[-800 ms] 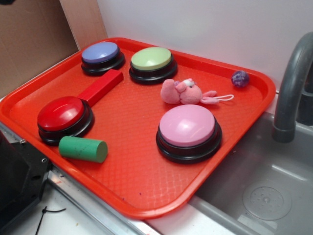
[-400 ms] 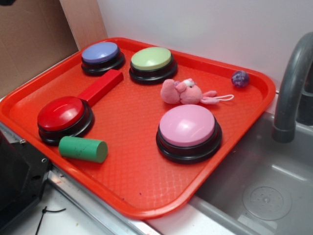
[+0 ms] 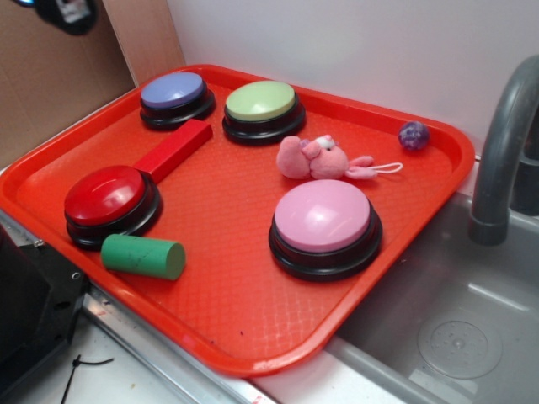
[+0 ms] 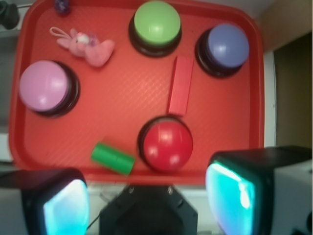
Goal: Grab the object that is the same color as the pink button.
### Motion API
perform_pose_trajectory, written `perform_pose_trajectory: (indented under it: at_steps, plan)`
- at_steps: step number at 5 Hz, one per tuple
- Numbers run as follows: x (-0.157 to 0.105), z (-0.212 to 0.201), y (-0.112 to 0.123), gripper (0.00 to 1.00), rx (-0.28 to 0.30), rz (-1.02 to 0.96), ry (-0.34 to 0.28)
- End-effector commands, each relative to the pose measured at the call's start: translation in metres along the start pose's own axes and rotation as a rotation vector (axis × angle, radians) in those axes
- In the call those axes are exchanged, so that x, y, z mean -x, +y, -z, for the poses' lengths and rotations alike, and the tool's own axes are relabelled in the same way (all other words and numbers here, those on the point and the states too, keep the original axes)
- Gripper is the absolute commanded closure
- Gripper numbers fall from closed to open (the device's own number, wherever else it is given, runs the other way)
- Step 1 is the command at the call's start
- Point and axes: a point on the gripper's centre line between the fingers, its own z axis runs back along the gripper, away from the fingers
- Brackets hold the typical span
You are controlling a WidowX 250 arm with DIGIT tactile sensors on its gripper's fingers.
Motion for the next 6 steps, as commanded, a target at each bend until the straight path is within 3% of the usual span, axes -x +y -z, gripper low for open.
perform_pose_trajectory:
  at_steps: [1,2,4,5,6]
  plan:
    - [-0.07,0.043,-0.016,0.0,-0.056,0.028,-0.049]
    - [-0.098,0.068,-0.036,0.0,-0.061,0.118,-0.102]
    - [-0.129,0.11,-0.061,0.0,0.013,0.274,-0.155]
    - [-0.137,0.131,-0.067,0.0,-0.006,0.306,-0.128]
    - [-0.139,0.143,-0.07,0.0,0.019,0.324,-0.108]
